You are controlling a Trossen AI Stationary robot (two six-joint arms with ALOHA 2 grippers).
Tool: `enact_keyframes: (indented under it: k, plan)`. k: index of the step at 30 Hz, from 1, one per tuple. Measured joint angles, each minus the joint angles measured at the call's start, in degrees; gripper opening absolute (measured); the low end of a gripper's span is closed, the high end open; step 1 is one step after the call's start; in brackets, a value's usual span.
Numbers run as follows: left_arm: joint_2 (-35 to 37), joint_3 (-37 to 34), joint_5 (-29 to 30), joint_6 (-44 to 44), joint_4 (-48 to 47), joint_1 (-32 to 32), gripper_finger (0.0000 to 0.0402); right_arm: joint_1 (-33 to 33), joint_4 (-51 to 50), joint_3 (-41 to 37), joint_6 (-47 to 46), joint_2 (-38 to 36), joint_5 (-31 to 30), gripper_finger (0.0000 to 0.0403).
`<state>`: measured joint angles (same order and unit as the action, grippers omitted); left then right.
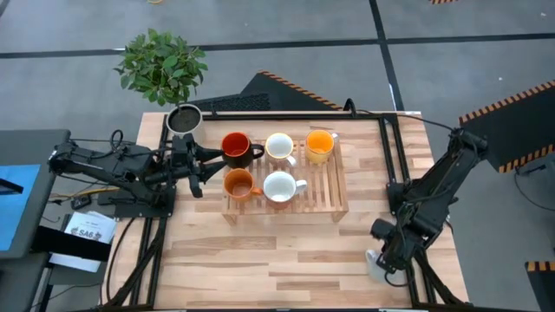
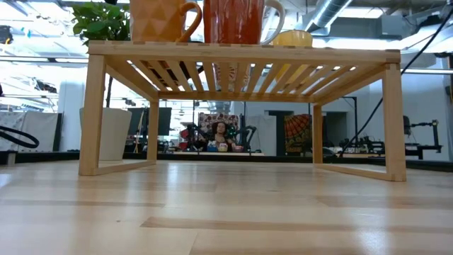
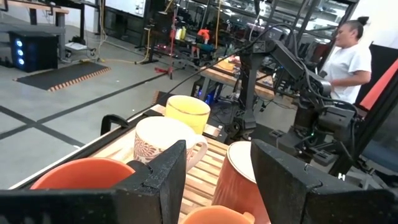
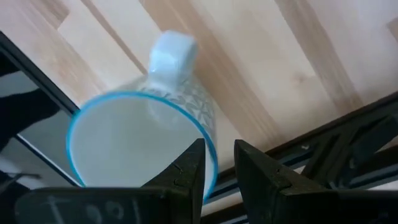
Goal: Place coffee mugs
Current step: Put the white and blue mug on the shelf
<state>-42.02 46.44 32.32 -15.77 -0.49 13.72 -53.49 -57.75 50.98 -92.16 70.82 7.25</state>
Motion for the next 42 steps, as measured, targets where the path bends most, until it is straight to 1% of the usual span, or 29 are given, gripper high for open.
enact_keyframes:
  k: [5, 16, 19, 22, 26, 30, 33, 38, 40, 42]
  plan:
    - [0.0, 0.0, 0.0, 0.0, 0.0, 0.0, 0.0165, 0.0, 1.5, 0.1, 2.2, 1.6, 0.0, 0.0111]
    - [0.0, 0.0, 0.0, 0.0, 0.0, 0.0, 0.0165, 0.0, 4.8, 0.1, 3.7, 7.3, -1.3, 0.0110]
    - [0.0, 0.0, 0.0, 0.1, 0.0, 0.0, 0.0165, 0.0, 7.0, 0.1, 3.7, 7.5, -1.2, 0.0090]
    - [0.0, 0.0, 0.0, 0.1, 0.0, 0.0, 0.0165, 0.4, 9.4, 0.3, 3.8, 5.7, -0.5, 0.0041]
    - [0.0, 0.0, 0.0, 0.1, 0.0, 0.0, 0.0165, 1.5, 9.5, 3.6, 3.9, 1.2, 0.2, 0.0041]
    - [0.0, 0.0, 0.0, 0.1, 0.2, 0.0, 0.0165, 6.0, 7.7, 11.3, 5.3, -3.5, 0.6, 0.0041]
    - [0.0, 0.0, 0.0, 0.1, 0.2, 0.0, 0.0165, 12.1, 1.2, 20.8, 9.6, -4.3, -1.1, 0.0041]
    - [0.0, 0.0, 0.0, 0.1, 0.1, 0.0, 0.0165, 24.8, -12.0, 39.8, 22.8, 0.4, -7.1, 0.0041]
    - [0.0, 0.0, 0.0, 0.1, 0.0, 0.0, 0.0165, 30.1, -18.1, 46.9, 28.7, 3.8, -7.9, 0.0041]
    - [0.0, 0.0, 0.0, 0.1, 0.0, 0.0, 0.0165, 35.0, -24.9, 52.1, 33.5, 7.3, -8.0, 0.0041]
